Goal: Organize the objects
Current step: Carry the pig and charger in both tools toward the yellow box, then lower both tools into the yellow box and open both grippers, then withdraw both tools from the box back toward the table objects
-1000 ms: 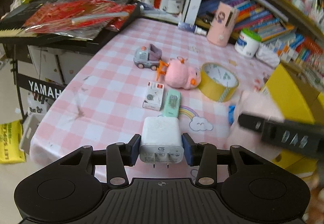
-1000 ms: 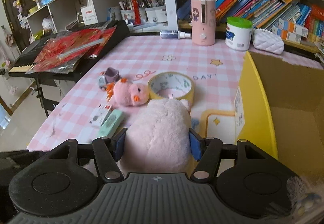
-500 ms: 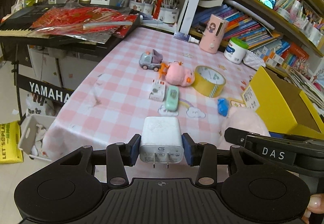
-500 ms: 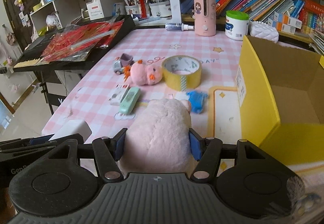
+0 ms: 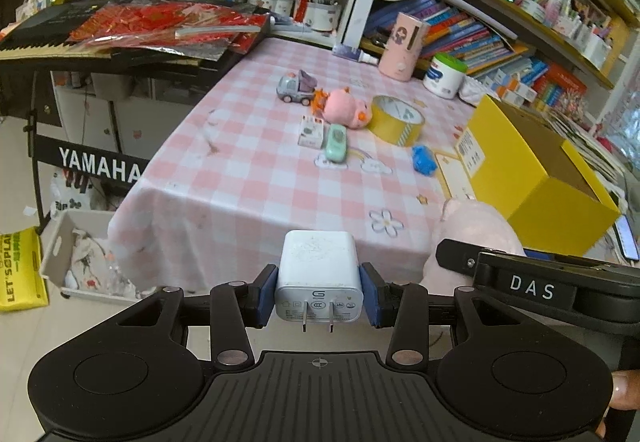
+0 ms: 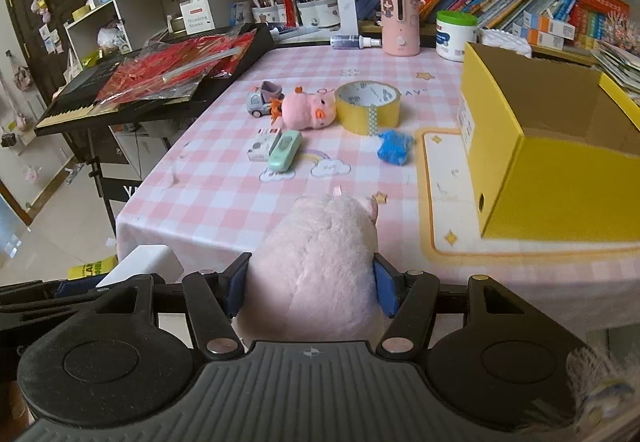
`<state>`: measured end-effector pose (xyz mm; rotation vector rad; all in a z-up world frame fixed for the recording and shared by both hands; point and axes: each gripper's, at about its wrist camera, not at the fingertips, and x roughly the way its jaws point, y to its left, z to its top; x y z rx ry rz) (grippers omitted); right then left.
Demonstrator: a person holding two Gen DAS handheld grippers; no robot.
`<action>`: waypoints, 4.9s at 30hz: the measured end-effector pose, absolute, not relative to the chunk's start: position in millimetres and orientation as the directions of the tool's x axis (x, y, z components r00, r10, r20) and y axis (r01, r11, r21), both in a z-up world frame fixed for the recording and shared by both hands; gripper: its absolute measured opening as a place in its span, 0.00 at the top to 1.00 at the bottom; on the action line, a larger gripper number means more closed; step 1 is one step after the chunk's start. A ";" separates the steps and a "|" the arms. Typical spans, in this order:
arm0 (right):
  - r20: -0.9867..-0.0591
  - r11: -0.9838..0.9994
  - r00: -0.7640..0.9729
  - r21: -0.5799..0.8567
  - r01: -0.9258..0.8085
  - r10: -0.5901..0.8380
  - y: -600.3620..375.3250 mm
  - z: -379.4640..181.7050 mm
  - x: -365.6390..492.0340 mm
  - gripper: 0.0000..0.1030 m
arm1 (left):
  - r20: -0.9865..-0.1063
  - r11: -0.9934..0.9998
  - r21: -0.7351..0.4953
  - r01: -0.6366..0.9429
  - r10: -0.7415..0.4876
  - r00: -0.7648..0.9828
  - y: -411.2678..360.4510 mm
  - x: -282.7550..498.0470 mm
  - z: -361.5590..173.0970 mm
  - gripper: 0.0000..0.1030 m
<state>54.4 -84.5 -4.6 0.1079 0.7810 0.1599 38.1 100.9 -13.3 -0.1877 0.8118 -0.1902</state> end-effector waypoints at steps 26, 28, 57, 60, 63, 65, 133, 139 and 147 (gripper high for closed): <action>-0.688 0.974 0.725 0.172 0.147 0.012 -129.7 -8.5 -29.2 0.43 | -0.695 0.904 -0.232 0.360 -0.413 0.588 48.4 7.6 -15.5 0.60; -0.688 0.971 0.726 0.172 0.165 -0.001 -135.2 -8.9 -32.3 0.43 | -0.696 0.898 -0.231 0.376 -0.422 0.581 42.3 8.4 -15.9 0.60; -0.700 0.924 0.702 0.172 0.341 -0.128 -231.8 -7.4 -41.2 0.43 | -0.688 0.809 -0.226 0.542 -0.527 0.499 -62.1 28.0 -11.5 0.60; -0.701 0.923 0.701 0.170 0.344 -0.132 -241.2 -7.2 -36.5 0.43 | -0.680 0.804 -0.220 0.553 -0.533 0.504 -73.1 32.0 -9.1 0.60; -0.702 0.923 0.700 0.169 0.345 -0.133 -250.6 -7.1 -31.0 0.43 | -0.675 0.798 -0.214 0.564 -0.538 0.505 -83.5 36.2 -8.0 0.60; -0.705 0.922 0.697 0.172 0.347 -0.131 -257.0 -7.7 -27.3 0.43 | -0.673 0.795 -0.211 0.569 -0.540 0.506 -90.0 39.6 -7.6 0.60; -0.674 0.998 0.738 -0.011 -0.063 0.039 -382.5 24.5 223.7 0.18 | -0.602 0.879 0.112 0.463 -0.311 0.736 -242.1 169.5 11.6 0.29; -0.588 0.998 0.809 0.042 0.042 -0.009 -382.0 43.9 183.1 0.13 | -0.536 0.902 0.097 0.420 -0.308 0.786 -218.5 142.2 27.8 0.16; -0.522 0.973 0.842 0.092 0.214 -0.136 -376.5 51.1 126.0 0.08 | -0.509 0.926 0.065 0.371 -0.290 0.811 -181.2 113.1 31.9 0.13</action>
